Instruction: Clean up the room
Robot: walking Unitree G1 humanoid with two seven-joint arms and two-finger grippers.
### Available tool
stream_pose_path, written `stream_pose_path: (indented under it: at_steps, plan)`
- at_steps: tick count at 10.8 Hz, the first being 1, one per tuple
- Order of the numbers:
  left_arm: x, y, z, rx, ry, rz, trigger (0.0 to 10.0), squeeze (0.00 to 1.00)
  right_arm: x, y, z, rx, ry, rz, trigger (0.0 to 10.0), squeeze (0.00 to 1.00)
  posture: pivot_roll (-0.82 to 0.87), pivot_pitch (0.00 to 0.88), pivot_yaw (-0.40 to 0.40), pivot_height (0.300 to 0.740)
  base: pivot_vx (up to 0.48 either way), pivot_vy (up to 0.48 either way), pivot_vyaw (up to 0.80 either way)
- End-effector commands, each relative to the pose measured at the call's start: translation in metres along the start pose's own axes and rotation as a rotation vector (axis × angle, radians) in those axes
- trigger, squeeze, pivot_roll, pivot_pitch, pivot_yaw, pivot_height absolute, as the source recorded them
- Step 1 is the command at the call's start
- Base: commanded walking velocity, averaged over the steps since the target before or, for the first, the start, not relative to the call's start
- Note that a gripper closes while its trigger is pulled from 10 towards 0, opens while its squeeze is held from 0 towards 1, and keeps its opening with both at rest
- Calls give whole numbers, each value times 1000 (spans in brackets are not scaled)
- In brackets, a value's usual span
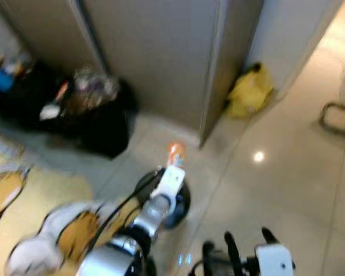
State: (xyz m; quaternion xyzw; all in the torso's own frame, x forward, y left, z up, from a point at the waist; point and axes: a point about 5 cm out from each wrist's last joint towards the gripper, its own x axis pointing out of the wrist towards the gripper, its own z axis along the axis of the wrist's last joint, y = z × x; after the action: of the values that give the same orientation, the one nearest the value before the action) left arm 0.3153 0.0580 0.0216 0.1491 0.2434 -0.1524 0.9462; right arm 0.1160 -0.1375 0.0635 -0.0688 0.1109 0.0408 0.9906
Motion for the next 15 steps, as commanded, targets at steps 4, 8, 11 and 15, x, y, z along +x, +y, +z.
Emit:
stream_pose_path:
  at_steps: [4, 8, 11, 15]
  plan:
    - [0, 15, -5, 7, 52, 66, 10000, 1000, -14, 19, -1, 45, 62, 155, 10000, 0, -254, 397, 81, 740, 0, 0, 0]
    - [2, 15, 2, -24, 28, 50, 10000, 1000, -12, 17, 1, 17, 70, 172, 10000, 0, -250, 384, 74, 740, 0, 0, 0]
    - [-2, 21, -6, -115, -37, -31, 10000, 0, 25, -8, 4, 99, 36, 49, 10000, 0, -150, 226, 88, 740, 0, 0, 0]
    - [-40, 64, 50, -259, -480, 37, 10000, 0, 113, -72, 31, 115, -110, -110, 10000, 0, 111, 0, 29, 740, 0, 0, 0]
